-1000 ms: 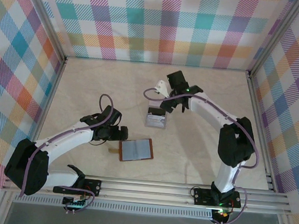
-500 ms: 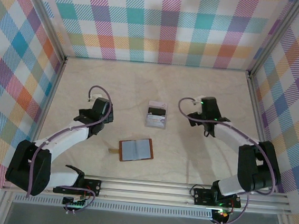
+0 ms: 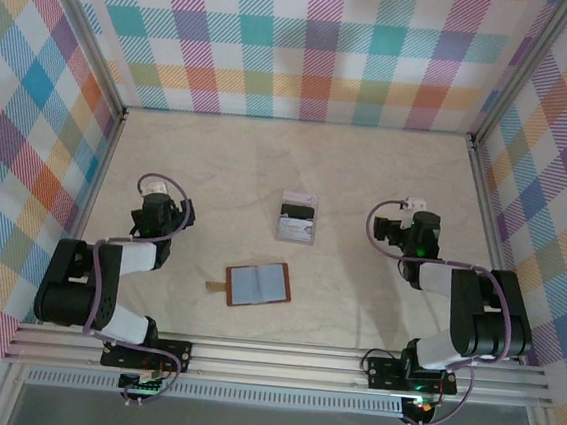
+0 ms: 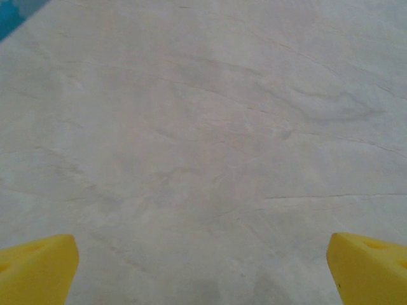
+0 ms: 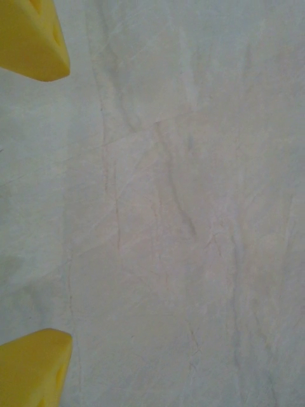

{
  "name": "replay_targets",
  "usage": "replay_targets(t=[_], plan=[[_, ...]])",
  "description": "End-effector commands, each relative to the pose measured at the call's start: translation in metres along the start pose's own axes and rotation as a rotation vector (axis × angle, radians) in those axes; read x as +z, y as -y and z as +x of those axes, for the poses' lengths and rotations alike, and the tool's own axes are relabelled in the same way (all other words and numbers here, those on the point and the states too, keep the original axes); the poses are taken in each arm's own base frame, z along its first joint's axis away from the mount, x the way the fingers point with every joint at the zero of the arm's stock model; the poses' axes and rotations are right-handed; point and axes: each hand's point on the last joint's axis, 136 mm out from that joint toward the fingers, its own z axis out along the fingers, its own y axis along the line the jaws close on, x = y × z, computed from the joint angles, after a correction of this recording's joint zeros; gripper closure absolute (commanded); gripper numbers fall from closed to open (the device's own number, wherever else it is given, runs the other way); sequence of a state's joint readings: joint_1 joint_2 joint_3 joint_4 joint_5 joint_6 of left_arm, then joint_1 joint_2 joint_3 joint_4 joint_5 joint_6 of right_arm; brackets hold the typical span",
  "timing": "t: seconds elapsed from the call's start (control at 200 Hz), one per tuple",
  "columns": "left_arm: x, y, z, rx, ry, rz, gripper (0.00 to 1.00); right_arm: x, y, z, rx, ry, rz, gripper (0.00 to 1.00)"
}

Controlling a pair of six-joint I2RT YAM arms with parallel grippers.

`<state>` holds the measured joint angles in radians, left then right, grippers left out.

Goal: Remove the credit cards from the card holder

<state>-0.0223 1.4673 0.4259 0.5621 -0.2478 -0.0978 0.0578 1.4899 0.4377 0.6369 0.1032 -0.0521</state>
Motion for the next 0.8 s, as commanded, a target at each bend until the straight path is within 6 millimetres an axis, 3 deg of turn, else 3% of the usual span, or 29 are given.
replay_targets(t=[0.0,0.195,0.8], plan=[[0.001,0.027,-0.03,0.02,0.092,0.15,0.0,0.002,-0.004,-0.021,0.064,0.104,-0.084,0.0],[0.004,0.048,-0.014,0.094,0.117,0.236,0.0,0.001,0.0,-0.02,0.071,0.124,-0.07,0.0],[0.004,0.048,-0.015,0.12,0.117,0.187,0.0,0.003,-0.003,-0.019,0.066,0.115,-0.084,0.0]])
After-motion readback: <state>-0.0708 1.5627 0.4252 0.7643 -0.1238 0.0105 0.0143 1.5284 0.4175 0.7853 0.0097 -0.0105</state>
